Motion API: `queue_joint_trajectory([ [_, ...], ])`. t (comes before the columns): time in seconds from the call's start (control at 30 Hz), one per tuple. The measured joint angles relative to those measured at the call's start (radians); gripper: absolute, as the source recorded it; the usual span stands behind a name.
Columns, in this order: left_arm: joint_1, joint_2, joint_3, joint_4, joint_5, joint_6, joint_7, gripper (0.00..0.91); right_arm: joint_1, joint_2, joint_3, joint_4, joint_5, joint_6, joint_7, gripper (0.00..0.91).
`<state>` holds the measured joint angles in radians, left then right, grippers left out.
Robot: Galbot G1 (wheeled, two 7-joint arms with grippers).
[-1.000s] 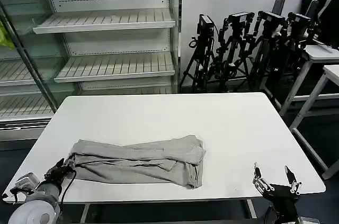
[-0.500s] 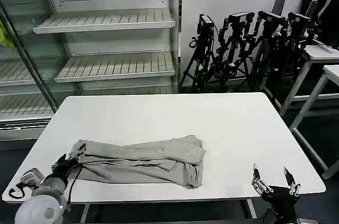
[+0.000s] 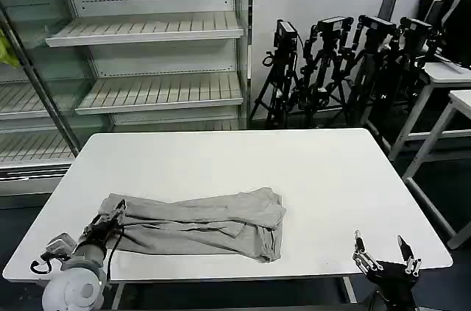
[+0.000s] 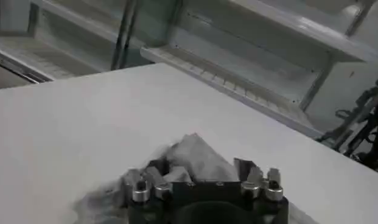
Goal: Fold and organize the clothes.
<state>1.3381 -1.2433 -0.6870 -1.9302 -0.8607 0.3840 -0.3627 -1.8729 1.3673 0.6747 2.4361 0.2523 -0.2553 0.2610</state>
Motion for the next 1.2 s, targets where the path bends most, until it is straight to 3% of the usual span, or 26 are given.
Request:
queue_joint_trajectory([
  [0.57,0.006,0.006,0.0,0.013,-0.03,-0.012,0.003,0.02,-0.01,0.007,0.002,0.016,-0.003,0.0,0.004,0.907],
  [0.9,0.024,0.024,-0.066,-0.049,-0.206,0.007,-0.017,0.01,-0.004,0.004,0.004,0.013,0.002,0.0,0.005,0.907],
  [1.2,0.02,0.089,-0.211,-0.049,-0.386,0.034,-0.019,0.01,0.02,0.005,-0.01,-0.011,0.002,0.0,0.005,0.907],
])
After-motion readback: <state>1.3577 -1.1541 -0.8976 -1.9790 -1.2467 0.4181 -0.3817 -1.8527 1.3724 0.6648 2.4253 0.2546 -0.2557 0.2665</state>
